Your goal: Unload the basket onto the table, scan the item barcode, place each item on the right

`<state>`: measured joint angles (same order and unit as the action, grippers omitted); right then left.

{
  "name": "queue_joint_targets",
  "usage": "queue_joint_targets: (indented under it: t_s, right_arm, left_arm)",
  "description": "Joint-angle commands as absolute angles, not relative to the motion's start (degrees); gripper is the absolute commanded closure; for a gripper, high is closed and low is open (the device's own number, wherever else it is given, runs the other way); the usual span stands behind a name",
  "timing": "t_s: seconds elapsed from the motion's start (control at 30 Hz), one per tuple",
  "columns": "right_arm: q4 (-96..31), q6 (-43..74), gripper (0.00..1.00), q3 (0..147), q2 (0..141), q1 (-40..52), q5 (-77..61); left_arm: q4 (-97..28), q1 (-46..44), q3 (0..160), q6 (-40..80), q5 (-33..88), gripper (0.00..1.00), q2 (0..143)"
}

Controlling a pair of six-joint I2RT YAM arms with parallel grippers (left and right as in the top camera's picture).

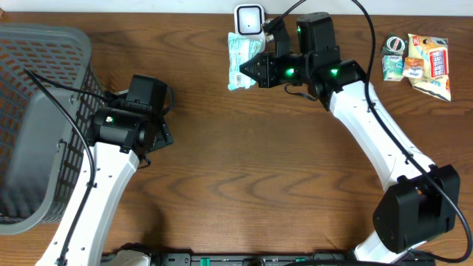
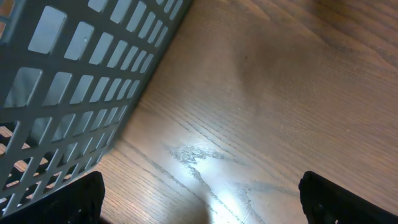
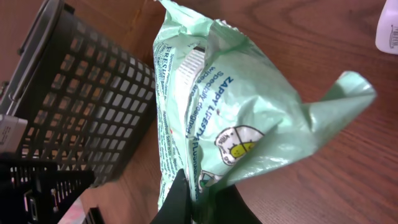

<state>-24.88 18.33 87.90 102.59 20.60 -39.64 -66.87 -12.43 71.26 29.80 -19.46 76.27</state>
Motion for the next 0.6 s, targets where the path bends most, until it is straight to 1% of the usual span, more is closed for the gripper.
queue_joint_targets:
  t_s: [0.0,0.23,0.43,0.57]
  right_arm:
    - [-25.08,17.06,0.99,88.33,100.49,20.73,-41.06]
    - [-26.52,17.08,0.99,88.33,100.49,20.67,-41.06]
    - [-31.99,19.66,0.99,88.33,100.49,20.73,-41.01]
    - [-32.64,19.66,0.99,88.33,100.49,20.71,-40.84]
  left_arm:
    - [-67.02,-12.12,71.46,30.13,-20.21,0.03,75.96]
    - [-67.02,-12.12,71.46,30.13,-20.21,0.02,75.96]
    - [-67.02,-12.12,71.46,30.13,-20.21,0.02,75.96]
    - [-67.02,-12.12,71.46,30.13,-20.21,0.02,75.96]
